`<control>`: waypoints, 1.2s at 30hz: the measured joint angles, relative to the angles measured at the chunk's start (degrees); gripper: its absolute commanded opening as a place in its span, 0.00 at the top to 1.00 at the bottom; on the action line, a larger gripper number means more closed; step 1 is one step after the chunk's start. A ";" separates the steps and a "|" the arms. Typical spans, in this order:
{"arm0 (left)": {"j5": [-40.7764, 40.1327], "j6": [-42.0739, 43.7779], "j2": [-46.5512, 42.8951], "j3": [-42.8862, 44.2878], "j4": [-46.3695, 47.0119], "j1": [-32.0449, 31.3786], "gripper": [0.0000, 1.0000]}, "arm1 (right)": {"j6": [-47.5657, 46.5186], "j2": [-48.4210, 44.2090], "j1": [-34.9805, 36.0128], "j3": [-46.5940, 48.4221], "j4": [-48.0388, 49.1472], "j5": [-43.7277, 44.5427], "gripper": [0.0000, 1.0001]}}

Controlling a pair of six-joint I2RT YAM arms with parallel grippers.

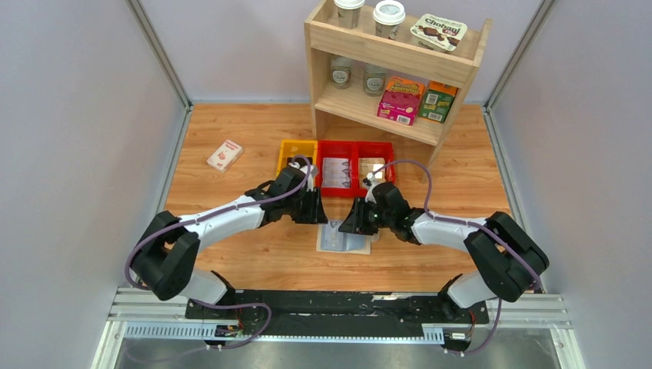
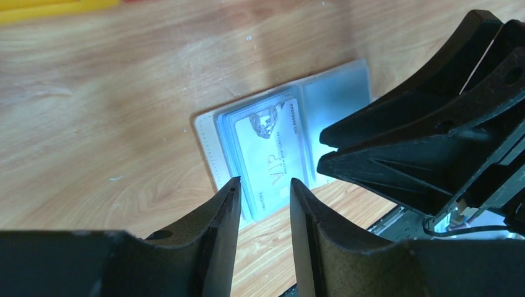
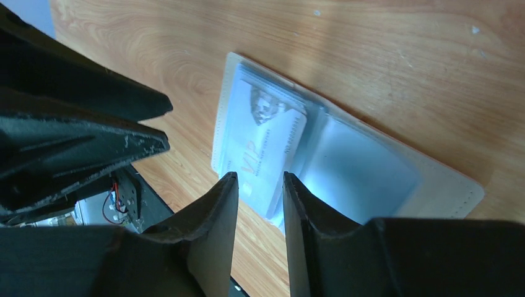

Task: Take the credit cards out of the card holder
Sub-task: Remove the credit card from the card holder.

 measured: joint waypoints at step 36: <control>1.53 -3.28 11.80 2.47 -1.03 -1.64 0.93 | 2.51 3.89 -0.85 0.33 3.69 -2.78 0.68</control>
